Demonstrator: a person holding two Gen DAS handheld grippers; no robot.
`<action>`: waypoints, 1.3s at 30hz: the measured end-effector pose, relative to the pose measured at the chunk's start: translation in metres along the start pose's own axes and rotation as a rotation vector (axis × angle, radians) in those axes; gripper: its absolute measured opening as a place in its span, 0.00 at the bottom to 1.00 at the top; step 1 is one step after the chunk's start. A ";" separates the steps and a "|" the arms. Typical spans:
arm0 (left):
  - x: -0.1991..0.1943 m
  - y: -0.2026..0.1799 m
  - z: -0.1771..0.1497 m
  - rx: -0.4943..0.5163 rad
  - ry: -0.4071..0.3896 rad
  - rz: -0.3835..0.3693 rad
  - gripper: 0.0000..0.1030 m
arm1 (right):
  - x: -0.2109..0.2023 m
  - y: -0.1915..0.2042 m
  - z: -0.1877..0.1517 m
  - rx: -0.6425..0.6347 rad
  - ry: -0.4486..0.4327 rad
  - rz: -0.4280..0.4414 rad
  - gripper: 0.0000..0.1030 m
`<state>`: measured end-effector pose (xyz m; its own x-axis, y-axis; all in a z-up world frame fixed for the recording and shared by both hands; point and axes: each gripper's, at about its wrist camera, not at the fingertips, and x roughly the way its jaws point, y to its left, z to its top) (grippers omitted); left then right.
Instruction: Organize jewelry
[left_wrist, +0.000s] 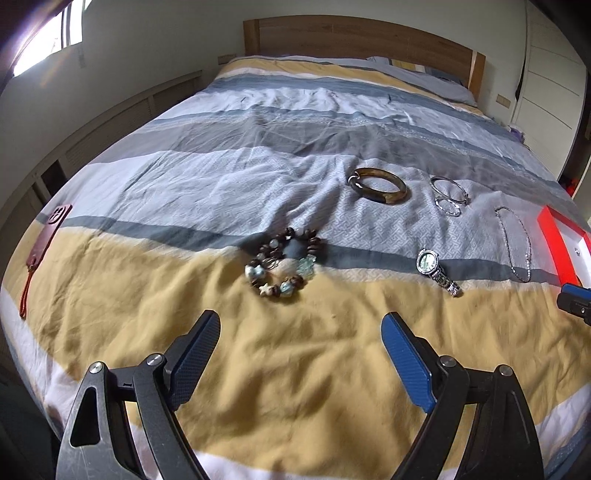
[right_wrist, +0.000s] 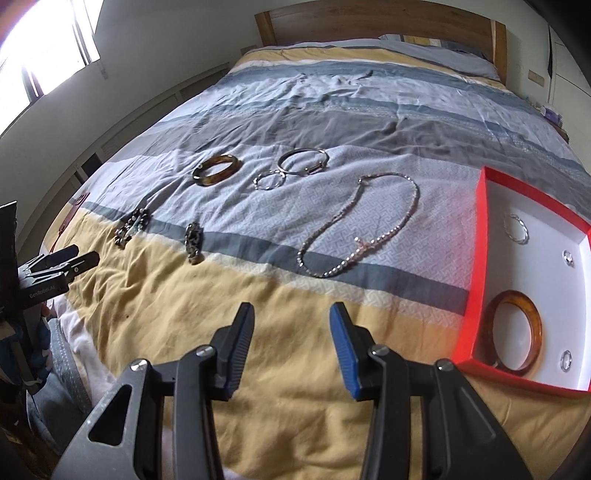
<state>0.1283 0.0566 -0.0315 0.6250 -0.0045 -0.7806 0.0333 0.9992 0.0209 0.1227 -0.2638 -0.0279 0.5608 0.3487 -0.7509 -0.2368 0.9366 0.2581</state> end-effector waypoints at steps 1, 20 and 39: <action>0.003 0.000 0.002 0.003 -0.001 0.000 0.86 | 0.001 -0.001 0.002 0.002 -0.002 0.001 0.39; 0.028 0.036 0.020 -0.053 -0.016 0.020 0.86 | 0.044 0.023 0.042 -0.053 -0.018 0.051 0.39; 0.063 0.037 0.028 -0.036 0.000 0.005 0.87 | 0.091 0.032 0.077 -0.066 0.000 0.059 0.39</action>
<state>0.1909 0.0926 -0.0622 0.6254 0.0005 -0.7803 0.0020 1.0000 0.0022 0.2273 -0.2000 -0.0408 0.5446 0.4030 -0.7356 -0.3210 0.9104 0.2611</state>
